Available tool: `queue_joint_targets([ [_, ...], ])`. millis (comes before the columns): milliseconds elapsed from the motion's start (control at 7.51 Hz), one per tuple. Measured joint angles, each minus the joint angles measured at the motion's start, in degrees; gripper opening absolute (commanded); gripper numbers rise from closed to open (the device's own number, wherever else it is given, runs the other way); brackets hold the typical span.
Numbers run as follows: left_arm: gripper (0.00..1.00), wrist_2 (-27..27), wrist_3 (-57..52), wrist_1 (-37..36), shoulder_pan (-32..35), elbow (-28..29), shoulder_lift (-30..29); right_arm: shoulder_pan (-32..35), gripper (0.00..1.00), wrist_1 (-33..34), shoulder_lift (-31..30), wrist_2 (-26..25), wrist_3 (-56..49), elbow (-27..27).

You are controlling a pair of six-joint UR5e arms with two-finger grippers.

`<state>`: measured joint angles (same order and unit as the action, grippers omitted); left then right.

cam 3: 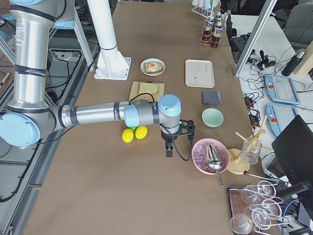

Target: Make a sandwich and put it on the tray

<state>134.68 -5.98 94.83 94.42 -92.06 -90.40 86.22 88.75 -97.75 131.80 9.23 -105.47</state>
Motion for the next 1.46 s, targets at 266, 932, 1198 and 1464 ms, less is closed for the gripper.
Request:
queue_joint_targets([
  [266, 0.98, -0.02, 0.05, 0.0, -0.02, -0.18, -0.02, -0.12, 1.0, 0.01, 0.04, -0.13, 0.03, 0.06],
  [932, 0.98, 0.1, 0.31, 0.0, -0.03, -1.84, 0.89, -0.92, 1.0, 0.01, 0.18, -0.2, -0.21, -0.06],
  [1198, 0.98, 0.07, 0.39, 0.0, -0.14, -2.12, 0.95, -2.14, 1.0, -0.02, 1.21, -0.27, 0.06, -0.08],
  [1464, 0.98, 0.1, 0.43, 0.05, -0.38, -2.2, 0.94, -5.89, 1.0, -0.06, 4.7, -0.3, 2.43, -0.24],
])
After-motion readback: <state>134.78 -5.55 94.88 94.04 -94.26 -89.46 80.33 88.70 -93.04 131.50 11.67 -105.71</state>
